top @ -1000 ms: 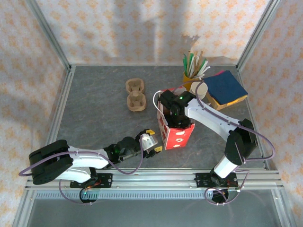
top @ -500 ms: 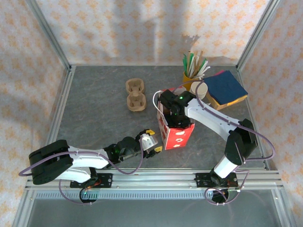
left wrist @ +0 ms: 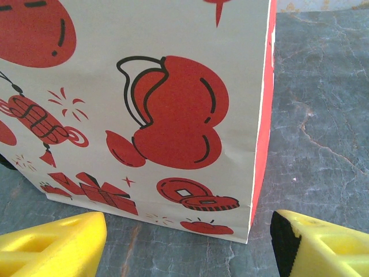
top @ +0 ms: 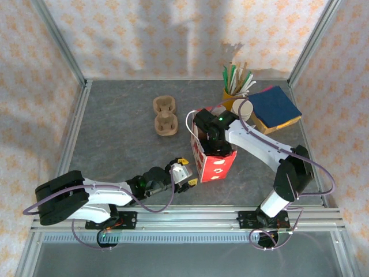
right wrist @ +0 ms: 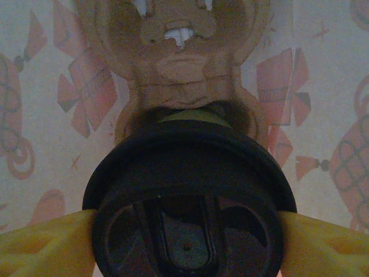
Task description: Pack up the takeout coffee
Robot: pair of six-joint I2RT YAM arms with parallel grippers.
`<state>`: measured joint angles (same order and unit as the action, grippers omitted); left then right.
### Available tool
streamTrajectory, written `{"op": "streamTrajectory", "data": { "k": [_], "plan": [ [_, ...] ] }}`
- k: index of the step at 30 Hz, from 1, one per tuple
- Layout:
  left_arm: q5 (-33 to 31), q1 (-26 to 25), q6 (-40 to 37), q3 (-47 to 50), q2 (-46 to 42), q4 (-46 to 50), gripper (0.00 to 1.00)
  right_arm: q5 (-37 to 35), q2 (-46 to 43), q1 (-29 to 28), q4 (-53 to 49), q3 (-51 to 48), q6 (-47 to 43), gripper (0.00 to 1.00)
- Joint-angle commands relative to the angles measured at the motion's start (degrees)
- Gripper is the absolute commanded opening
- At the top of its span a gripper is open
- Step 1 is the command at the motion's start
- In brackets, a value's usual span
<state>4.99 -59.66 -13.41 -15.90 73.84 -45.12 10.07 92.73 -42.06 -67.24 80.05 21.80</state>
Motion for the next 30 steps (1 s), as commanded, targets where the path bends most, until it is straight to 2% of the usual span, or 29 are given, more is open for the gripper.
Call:
{"op": "streamTrajectory", "data": {
  "k": [1,30],
  "plan": [
    [-1.22,-0.55,0.58,-0.18,-0.98,0.8,0.78,-0.86,-2.12,0.06,-0.59,1.89,0.38,0.76],
    [-1.38,-0.55,0.3,-0.45,-0.98,0.92,0.79,-0.15,-3.78,0.05,-1.58,4.83,0.37,0.75]
  ]
}}
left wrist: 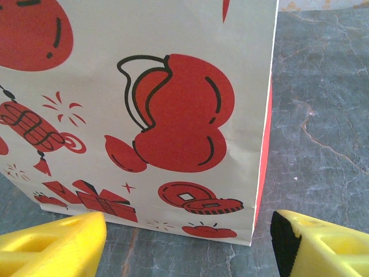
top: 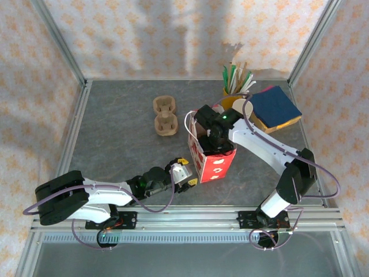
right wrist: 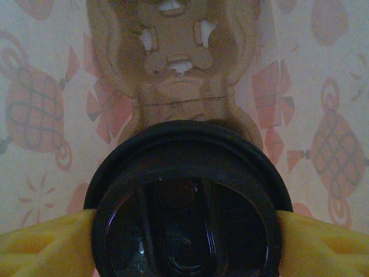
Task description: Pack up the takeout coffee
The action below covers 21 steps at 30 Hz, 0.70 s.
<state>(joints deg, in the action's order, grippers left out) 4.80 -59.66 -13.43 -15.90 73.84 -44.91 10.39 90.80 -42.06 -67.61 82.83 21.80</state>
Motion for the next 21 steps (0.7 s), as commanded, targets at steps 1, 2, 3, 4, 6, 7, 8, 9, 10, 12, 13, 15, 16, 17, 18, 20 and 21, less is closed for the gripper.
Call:
{"op": "streamTrajectory", "data": {
  "k": [1,2,3,4,6,7,8,9,10,12,13,15,16,17,18,20,21],
  "plan": [
    [-1.15,-0.59,0.28,-0.45,-0.89,0.65,0.79,-0.54,-1.86,0.06,-1.36,2.3,0.38,0.75],
    [-1.11,-0.55,0.22,-0.53,-0.89,0.61,0.79,-0.39,-1.86,0.05,-1.46,2.49,0.26,0.75],
    [-1.11,-0.55,0.2,-0.6,-0.8,0.61,0.79,-0.43,-1.93,0.05,-1.47,2.58,0.26,0.75],
    [-1.03,-0.56,0.13,-0.62,-0.72,0.6,0.79,-0.41,-1.95,0.05,-1.47,2.6,0.27,0.75],
    [-1.02,-0.59,0.1,-0.84,-0.63,0.77,0.79,-0.56,-2.08,0.1,-1.47,2.6,0.26,0.75],
    [-1.01,-0.55,0.15,-0.93,-0.61,0.78,0.79,-0.57,-2.03,0.05,-1.53,2.52,0.27,0.75],
    [-1.0,-0.55,0.11,-0.89,-0.59,0.78,0.79,-0.73,-2.03,0.05,-1.64,2.61,0.26,0.75],
    [-1.03,-0.55,0.09,-0.88,-0.63,0.75,0.79,-0.81,-1.88,0.05,-1.72,2.74,0.27,0.75],
    [-1.02,-0.55,0.12,-0.8,-0.59,0.77,0.79,-0.81,-1.95,0.05,-1.79,2.82,0.26,0.75],
    [-1.1,-0.56,0.01,-0.8,-0.63,0.79,0.79,-1.06,-1.9,0.05,-1.91,3.12,0.26,0.75],
    [-1.11,-0.56,0.04,-0.8,-0.63,0.78,0.79,-1.06,-1.9,0.05,-1.91,3.13,0.3,0.74],
    [-1.11,-0.59,0.1,-0.71,-0.63,0.65,0.79,-0.99,-1.78,0.05,-1.84,3.05,0.29,0.75],
    [-1.11,-0.59,0.16,-0.63,-0.58,0.55,0.79,-0.99,-1.58,0.05,-1.82,2.83,0.33,0.75],
    [-1.11,-0.55,0.24,-0.58,-0.63,0.39,0.79,-0.99,-1.4,0.05,-1.74,2.55,0.29,0.75],
    [-1.02,-0.59,0.28,-0.54,-0.58,0.43,0.79,-0.96,-1.22,0.06,-1.67,2.26,0.27,0.75],
    [-1.11,-0.56,0.34,-0.37,-0.71,0.5,0.79,-1.02,-0.85,0.05,-1.4,1.5,0.38,0.74],
    [-1.11,-0.55,0.4,-0.32,-0.76,0.48,0.79,-0.86,-0.65,0.06,-1.29,1.23,0.35,0.74]
  ]
}}
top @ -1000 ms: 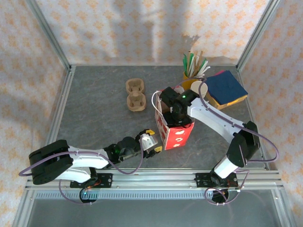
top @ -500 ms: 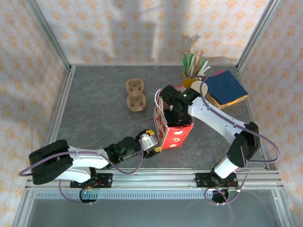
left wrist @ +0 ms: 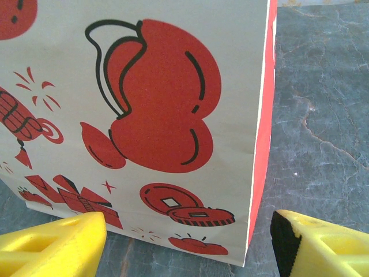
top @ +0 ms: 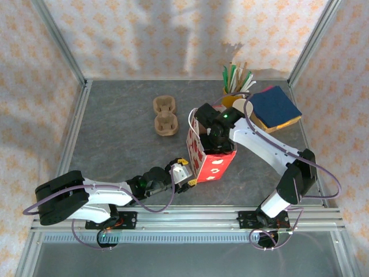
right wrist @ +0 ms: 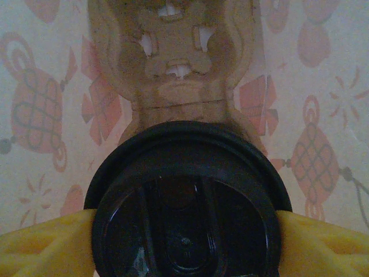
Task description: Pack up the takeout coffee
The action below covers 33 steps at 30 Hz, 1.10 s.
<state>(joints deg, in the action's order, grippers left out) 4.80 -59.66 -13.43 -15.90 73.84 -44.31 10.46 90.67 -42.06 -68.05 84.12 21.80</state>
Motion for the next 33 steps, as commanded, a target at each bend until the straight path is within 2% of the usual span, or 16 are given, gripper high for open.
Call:
{"op": "streamTrajectory", "data": {
  "k": [1,16,33],
  "plan": [
    [-1.19,-0.6,0.41,-0.19,-0.88,-0.03,0.79,-0.75,-0.22,0.05,-0.69,-0.3,0.37,0.74],
    [-2.81,-0.55,1.34,3.1,-3.87,-0.45,0.79,2.1,3.05,-1.87,3.27,-2.98,1.19,0.73],
    [-4.8,-0.55,1.48,6.85,-11.34,0.98,0.8,1.06,4.94,-2.67,3.17,-2.84,1.44,0.73]
  ]
}}
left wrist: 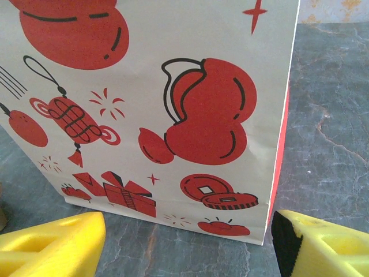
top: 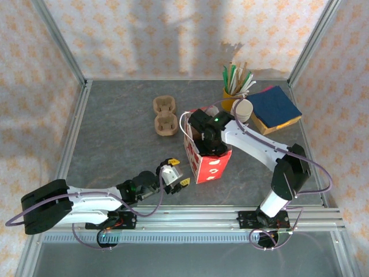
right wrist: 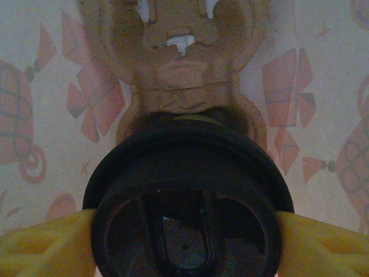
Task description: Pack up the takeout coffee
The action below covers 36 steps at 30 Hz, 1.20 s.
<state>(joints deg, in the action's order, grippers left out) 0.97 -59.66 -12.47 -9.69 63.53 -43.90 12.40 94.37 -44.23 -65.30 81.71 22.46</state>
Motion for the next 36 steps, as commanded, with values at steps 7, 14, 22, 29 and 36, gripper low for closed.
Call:
{"op": "streamTrajectory", "data": {
  "k": [7,14,22,29,36],
  "plan": [
    [-0.95,-0.57,0.5,0.64,-1.75,0.92,0.8,-1.24,1.32,-0.63,0.31,-0.38,0.44,0.73],
    [-0.97,-0.55,0.25,0.29,-1.74,1.36,0.8,-1.65,1.35,-0.65,0.42,-0.65,0.31,0.73],
    [-0.9,-0.55,0.08,0.03,-1.26,1.19,0.8,-1.91,1.79,-0.6,0.3,-0.85,0.38,0.73],
    [-0.72,-0.56,-0.15,-0.39,-0.58,0.82,0.8,-1.93,2.36,-0.6,0.43,-1.03,0.17,0.73],
    [-0.6,-0.55,-0.39,-0.85,-0.06,1.01,0.8,-1.46,2.91,-0.29,0.87,-1.13,-0.31,0.73]
  ]
}}
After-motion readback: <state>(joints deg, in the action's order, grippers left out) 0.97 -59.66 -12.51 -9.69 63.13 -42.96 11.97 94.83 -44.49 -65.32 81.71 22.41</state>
